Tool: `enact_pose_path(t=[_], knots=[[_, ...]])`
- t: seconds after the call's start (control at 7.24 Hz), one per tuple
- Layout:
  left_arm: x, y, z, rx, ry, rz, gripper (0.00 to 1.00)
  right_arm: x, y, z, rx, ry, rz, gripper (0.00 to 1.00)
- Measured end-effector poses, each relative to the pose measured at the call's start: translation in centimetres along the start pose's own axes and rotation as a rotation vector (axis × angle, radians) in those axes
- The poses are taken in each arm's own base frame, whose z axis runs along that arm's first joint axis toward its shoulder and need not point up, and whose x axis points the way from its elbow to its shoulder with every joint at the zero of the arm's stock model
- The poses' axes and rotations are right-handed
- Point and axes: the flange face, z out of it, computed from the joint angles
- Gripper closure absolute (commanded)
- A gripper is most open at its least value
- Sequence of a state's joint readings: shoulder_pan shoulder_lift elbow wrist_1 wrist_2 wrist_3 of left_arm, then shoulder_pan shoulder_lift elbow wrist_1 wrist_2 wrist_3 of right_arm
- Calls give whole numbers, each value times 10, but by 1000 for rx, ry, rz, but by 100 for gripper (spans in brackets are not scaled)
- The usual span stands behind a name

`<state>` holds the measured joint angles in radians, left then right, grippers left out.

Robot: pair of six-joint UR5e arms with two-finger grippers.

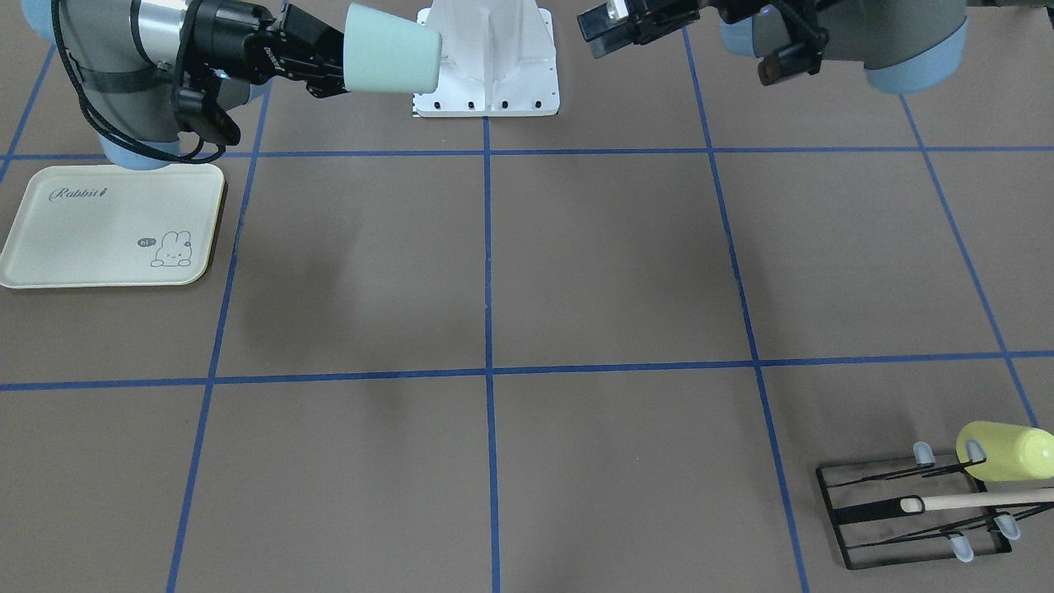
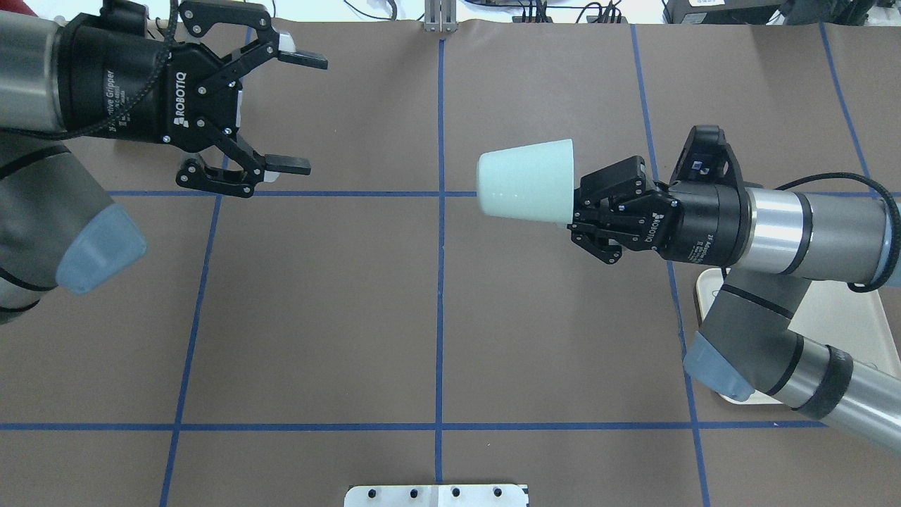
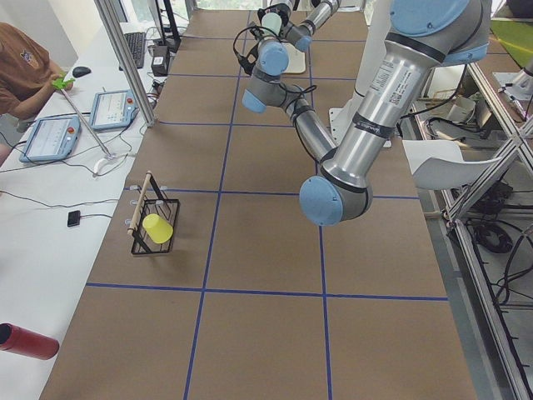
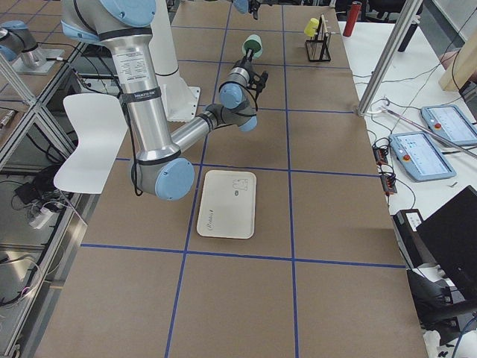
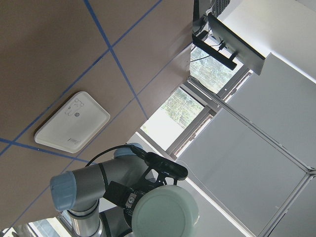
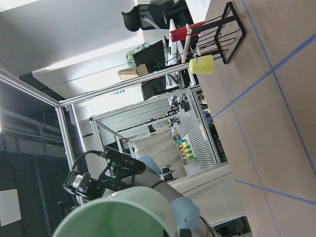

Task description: Left arm grabs green cup and hands to right arm on tray

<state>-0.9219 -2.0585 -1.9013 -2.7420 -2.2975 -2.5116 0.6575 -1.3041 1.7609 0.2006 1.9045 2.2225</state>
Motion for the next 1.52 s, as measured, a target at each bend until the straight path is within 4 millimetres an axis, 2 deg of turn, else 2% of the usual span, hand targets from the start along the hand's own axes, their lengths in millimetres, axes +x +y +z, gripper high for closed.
enact_pose_path(t=[0.14, 0.41, 0.55, 0.83, 0.97, 1.24, 1.52], knots=[[3, -14, -10, 45, -64, 46, 0, 14, -11, -19, 17, 64, -39, 100], [-8, -55, -44, 149, -142, 141, 0, 32, -40, -66, 62, 231, -143, 100], [-14, -77, -63, 210, -189, 199, 0, 33, -58, -96, 86, 339, -203, 100], [-30, -112, -97, 301, -278, 307, 0, 44, -81, -160, 135, 515, -276, 100], [-41, -126, -112, 330, -315, 355, 0, 51, -90, -180, 170, 591, -274, 100], [-47, -147, -134, 387, -397, 421, 0, 66, -113, -216, 227, 776, -274, 100], [-49, -159, -144, 414, -456, 460, 0, 88, -124, -263, 237, 960, -300, 100]])
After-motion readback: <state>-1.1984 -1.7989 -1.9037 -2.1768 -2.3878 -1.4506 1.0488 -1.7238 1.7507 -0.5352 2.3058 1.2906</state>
